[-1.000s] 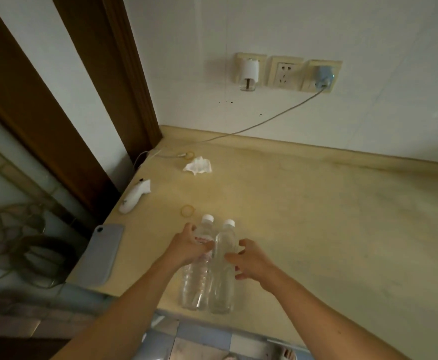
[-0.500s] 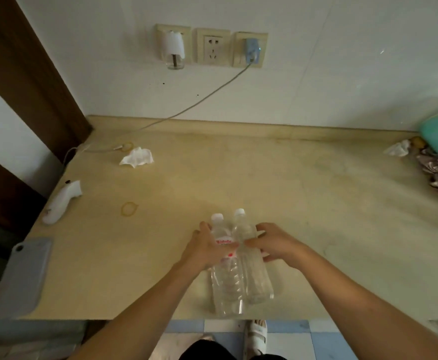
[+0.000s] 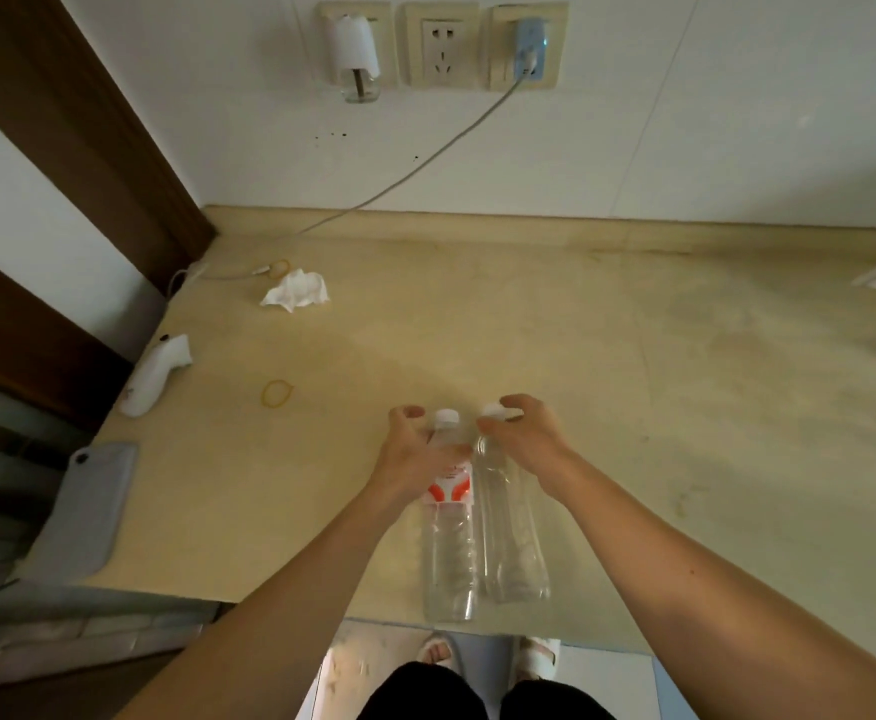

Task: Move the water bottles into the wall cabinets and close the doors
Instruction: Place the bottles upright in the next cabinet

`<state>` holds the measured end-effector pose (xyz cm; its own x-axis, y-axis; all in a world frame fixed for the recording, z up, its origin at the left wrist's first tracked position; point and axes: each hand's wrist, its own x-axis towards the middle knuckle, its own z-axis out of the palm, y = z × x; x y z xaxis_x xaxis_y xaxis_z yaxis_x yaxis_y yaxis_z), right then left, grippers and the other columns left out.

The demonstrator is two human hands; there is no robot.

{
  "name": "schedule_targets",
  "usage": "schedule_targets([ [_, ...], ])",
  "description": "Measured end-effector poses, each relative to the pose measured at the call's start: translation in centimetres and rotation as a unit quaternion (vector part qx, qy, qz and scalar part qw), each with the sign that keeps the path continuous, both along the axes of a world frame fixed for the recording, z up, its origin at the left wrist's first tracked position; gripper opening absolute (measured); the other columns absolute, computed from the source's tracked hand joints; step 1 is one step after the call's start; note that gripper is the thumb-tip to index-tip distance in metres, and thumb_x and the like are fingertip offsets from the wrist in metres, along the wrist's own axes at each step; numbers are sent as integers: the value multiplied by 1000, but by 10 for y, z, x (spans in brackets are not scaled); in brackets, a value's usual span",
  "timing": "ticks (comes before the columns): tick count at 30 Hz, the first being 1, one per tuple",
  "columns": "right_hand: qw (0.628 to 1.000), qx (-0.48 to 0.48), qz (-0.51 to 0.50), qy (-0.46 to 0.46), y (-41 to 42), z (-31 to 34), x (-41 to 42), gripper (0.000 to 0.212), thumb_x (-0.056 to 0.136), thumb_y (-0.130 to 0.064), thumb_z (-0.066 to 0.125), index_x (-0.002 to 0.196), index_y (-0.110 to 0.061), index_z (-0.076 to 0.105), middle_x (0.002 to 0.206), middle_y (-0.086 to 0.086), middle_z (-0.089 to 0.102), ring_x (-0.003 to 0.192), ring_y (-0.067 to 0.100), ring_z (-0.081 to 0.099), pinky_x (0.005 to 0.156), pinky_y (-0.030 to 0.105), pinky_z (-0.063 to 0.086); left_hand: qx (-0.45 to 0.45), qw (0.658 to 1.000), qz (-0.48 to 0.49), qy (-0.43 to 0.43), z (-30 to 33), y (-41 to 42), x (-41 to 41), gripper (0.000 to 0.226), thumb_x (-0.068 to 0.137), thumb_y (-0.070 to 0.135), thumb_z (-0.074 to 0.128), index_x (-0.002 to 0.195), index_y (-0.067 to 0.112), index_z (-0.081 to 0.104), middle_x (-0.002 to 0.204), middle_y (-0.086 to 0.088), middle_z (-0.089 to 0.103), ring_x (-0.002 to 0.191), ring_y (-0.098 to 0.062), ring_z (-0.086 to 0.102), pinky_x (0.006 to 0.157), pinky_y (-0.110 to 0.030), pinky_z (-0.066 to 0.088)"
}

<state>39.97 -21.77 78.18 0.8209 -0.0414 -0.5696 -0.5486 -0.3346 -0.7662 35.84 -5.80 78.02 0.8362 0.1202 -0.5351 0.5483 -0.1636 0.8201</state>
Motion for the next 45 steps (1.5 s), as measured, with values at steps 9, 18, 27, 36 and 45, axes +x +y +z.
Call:
schedule_targets([
  [9,996,24,-26,-87,-19,40,-2,45,84,-20,81,125,-14,64,102,11,69,82,19,64,63,24,46,-35,985,36,-166,40,7,-2,83,74,12,84,140,38,42,116,2,67,100,-8,70,77,-23,56],
  [18,951,-17,68,-302,-34,112,-47,35,76,-9,84,105,-23,71,98,-15,71,94,0,67,85,14,51,39,950,-80,-301,89,29,-30,76,75,2,82,138,35,53,117,25,63,118,-5,60,99,-14,44],
  [27,936,4,66,-346,-47,101,-61,37,82,-8,80,107,-33,67,104,-21,71,105,-2,65,100,24,49,38,946,-85,-311,94,36,-54,42,79,4,82,113,24,68,116,12,69,113,-8,64,99,-21,46],
  [36,965,55,48,-250,-55,53,-65,68,79,-17,84,138,-28,53,130,-19,62,119,-3,58,94,19,50,56,950,-79,-298,81,43,-75,74,81,24,84,141,38,44,126,23,58,124,-1,54,100,-11,40],
  [45,984,76,40,-153,-51,7,-60,49,78,-8,84,118,-28,63,115,-14,70,113,-3,61,72,9,50,19,979,-27,-202,31,33,-85,88,72,16,90,143,28,40,129,8,62,118,-9,61,101,-31,50],
])
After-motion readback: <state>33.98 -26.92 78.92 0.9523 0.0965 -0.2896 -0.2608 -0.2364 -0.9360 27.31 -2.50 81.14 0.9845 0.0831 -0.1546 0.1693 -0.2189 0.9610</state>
